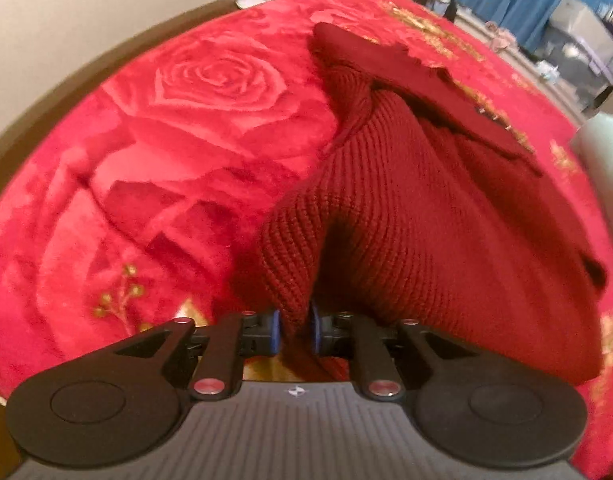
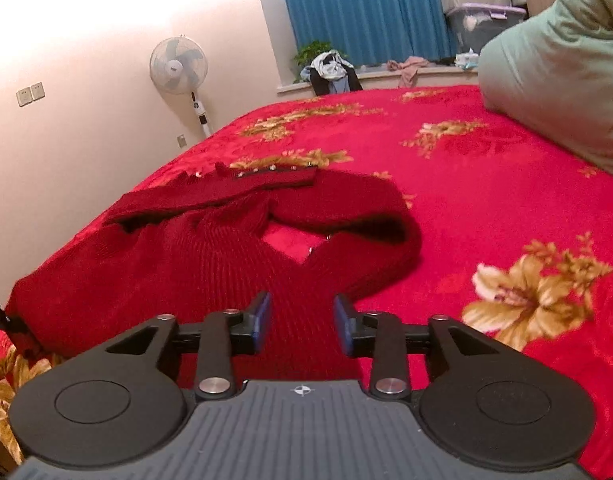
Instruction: Fold small clothes
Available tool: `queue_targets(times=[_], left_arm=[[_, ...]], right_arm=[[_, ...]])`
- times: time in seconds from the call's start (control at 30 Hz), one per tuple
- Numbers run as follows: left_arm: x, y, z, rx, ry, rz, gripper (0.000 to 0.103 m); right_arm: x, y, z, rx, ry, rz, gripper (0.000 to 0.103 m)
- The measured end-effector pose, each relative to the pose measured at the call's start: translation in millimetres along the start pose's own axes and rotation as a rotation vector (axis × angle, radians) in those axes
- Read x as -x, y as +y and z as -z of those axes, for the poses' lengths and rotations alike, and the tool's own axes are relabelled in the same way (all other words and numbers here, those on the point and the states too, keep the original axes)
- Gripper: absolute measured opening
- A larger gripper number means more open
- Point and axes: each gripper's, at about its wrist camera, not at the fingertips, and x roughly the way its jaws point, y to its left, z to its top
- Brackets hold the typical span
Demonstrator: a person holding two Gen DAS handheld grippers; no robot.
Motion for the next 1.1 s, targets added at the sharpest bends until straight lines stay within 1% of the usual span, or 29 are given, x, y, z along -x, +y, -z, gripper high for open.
queue_targets(times=[0.03,0.07,0.1,0.17,0.2,0.3,0.37,0.4,0.43,0.47,0.5,0.57,0.6,0.63,0.7,0.8,0.87,0.9,0.97,1.0,1.03,1.07,1.1], left_arm=[[-1.4,0.1,-0.6,0.0,0.003,0.015,0.024],[-1.8,-0.4,-1.3,-0.003,0.008,0.019,0.027],[-5.6,-0.7,-3.2,-0.01,0.014,0.016,0.027],[-11.9,-2.3,-4.1,-0.028,0.023,0.001,0.027],[-14.3,-1.1,-3.8,-0.032,0.025,-0.003,0.027],[-18.8,3.8,-3.6,-0.028,0.029,0.003,0.027],[-18.9,6.1,-3.1,-0.019,0.025,0.012,0.027],[-18.1,6.0,-2.5,-0.021,0.018,0.013,0.024],[-16.1,4.9,-1.9,-0.031,0.01,0.016,0.02],[-13.8,3.7,-1.3,-0.043,0.0,0.023,0.014],[-10.2,1.9,0.0,-0.052,-0.011,0.033,0.013],[1.2,-4.1,4.3,-0.088,-0.041,0.055,0.012],[8.3,-7.0,6.6,-0.109,-0.059,0.066,0.011],[17.6,-9.3,9.4,-0.122,-0.08,0.086,0.011],[37.0,-10.4,14.4,-0.128,-0.121,0.146,0.01],[80.6,-11.2,26.0,-0.163,-0.222,0.268,0.01],[108.8,-11.3,38.4,-0.22,-0.266,0.325,0.01],[121.1,-9.4,48.1,-0.257,-0.282,0.347,0.01],[134.7,-2.2,64.8,-0.303,-0.291,0.379,0.01],[136.6,2.1,72.1,-0.324,-0.287,0.384,0.011],[135.3,6.0,78.4,-0.346,-0.275,0.374,0.013],[131.0,8.7,81.9,-0.359,-0.26,0.344,0.02],[125.0,11.1,82.6,-0.357,-0.246,0.301,0.039]], right_arm=[[-3.4,-0.9,0.9,0.001,0.0,0.004,0.049],[-7.3,-1.3,1.2,0.001,0.002,0.006,0.053],[-12.7,-2.3,2.0,0.0,0.009,0.009,0.058],[-28.8,-7.7,3.0,-0.01,0.043,0.023,0.059],[-39.2,-10.4,4.7,-0.022,0.074,0.022,0.059],[-60.6,-17.0,9.6,-0.066,0.146,-0.024,0.058],[-66.7,-15.9,9.9,-0.08,0.158,-0.039,0.049],[-66.7,-13.3,9.5,-0.08,0.158,-0.058,0.034],[-65.6,-10.1,8.3,-0.07,0.161,-0.082,0.026],[-62.9,-6.0,5.9,-0.052,0.159,-0.085,0.018],[-60.0,-4.9,3.4,-0.044,0.157,-0.084,0.014],[-48.4,-10.2,-8.8,-0.075,0.146,-0.1,0.011],[-38.9,-15.9,-16.1,-0.1,0.124,-0.109,0.006],[-25.8,-21.6,-25.6,-0.122,0.093,-0.116,0.006],[1.4,-29.7,-45.7,-0.144,0.045,-0.144,0.006],[47.6,-31.3,-69.6,-0.097,0.008,-0.188,0.005],[77.9,-31.6,-77.9,-0.063,-0.02,-0.202,0.005],[96.2,-34.4,-80.8,-0.068,-0.025,-0.21,0.005],[123.1,-45.9,-77.1,-0.093,-0.021,-0.212,0.005],[132.1,-50.3,-72.4,-0.099,-0.015,-0.193,0.005],[136.2,-55.8,-67.6,-0.108,0.008,-0.164,0.005],[134.2,-61.0,-59.6,-0.122,0.055,-0.139,0.006],[128.8,-64.3,-50.9,-0.124,0.099,-0.114,0.007]])
